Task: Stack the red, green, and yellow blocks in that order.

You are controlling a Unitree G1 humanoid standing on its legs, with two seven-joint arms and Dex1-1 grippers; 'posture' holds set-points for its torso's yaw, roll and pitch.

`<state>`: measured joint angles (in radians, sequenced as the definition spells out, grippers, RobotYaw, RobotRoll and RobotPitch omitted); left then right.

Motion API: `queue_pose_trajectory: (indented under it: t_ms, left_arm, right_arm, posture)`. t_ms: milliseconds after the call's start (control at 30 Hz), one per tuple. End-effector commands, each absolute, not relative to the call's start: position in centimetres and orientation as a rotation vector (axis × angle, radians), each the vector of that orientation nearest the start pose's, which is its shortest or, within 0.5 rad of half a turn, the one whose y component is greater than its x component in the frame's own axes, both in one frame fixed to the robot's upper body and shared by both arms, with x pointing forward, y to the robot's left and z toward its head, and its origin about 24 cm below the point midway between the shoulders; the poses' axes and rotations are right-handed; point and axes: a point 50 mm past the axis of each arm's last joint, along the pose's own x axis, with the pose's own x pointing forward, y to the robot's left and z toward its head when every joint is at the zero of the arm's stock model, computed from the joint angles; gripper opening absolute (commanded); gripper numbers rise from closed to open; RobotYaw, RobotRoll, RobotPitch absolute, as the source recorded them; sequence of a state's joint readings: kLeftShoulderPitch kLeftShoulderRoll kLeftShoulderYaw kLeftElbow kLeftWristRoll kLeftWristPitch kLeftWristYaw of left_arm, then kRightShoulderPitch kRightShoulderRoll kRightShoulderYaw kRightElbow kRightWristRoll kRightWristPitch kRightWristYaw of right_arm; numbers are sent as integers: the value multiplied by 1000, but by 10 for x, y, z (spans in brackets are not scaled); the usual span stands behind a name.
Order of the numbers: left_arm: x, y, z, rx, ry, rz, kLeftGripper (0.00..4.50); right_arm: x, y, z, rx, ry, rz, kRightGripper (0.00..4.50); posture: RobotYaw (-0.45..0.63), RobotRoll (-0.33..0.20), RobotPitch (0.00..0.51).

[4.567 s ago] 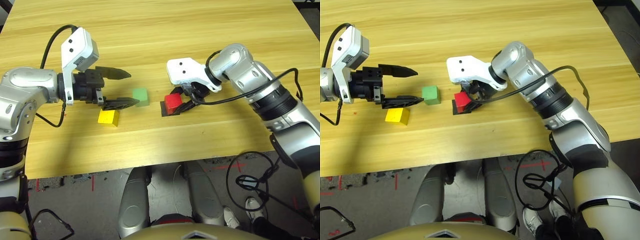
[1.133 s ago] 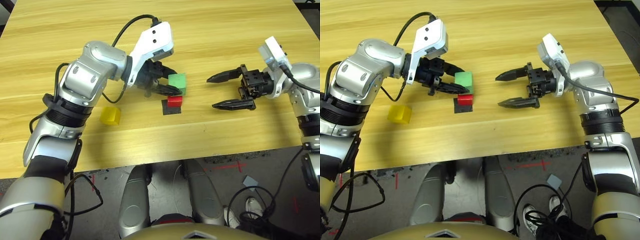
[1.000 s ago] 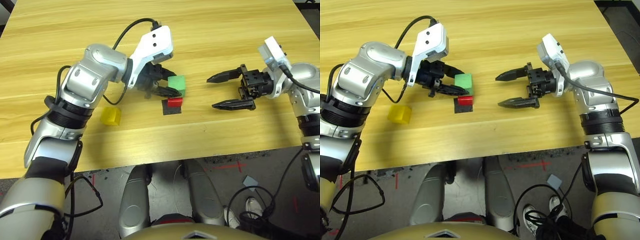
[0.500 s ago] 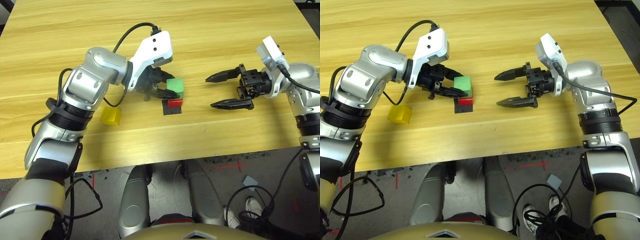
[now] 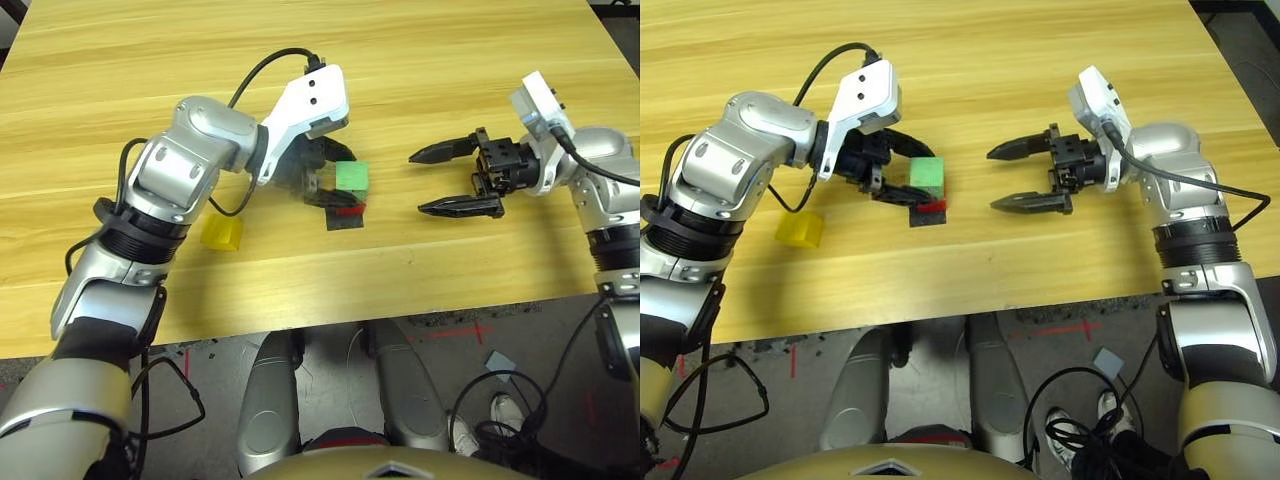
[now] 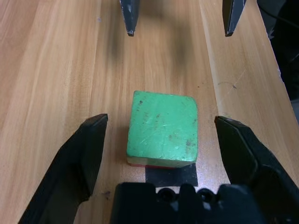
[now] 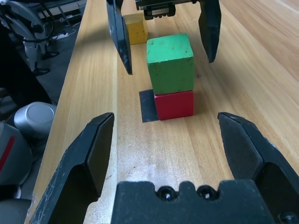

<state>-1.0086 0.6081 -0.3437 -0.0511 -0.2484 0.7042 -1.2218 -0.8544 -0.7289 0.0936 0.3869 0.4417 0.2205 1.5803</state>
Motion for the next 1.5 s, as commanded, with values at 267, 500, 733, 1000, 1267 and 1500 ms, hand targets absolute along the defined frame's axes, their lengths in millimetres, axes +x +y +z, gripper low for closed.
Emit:
queue_pose_trajectory:
  t_ms: [267,500,733,1000,1267,1500]
  left_arm:
    - [286,181,275,831,271,-1374,4482]
    - [267,220,267,884,336,-1289,4482]
    - [257,248,254,899,406,-1197,4482]
    - [248,255,227,873,445,-1171,4482]
    - [247,250,207,839,423,-1125,4482]
    - [254,244,213,827,380,-1080,2523]
  right_arm:
    - [324,-202,226,-402,-8,1525,4500]
    - [327,-198,225,-395,-10,1536,4500]
    - [331,-194,227,-399,-12,1544,4500]
    - [334,-190,230,-404,-13,1556,4500]
    - [334,-189,230,-405,-12,1562,4500]
    - [334,-190,230,-403,-11,1558,4500]
  posture:
    - [141,23,345]
    - [183,23,340]
    - [211,13,337]
    - [220,3,341]
    - [216,-3,341]
    - [208,2,338]
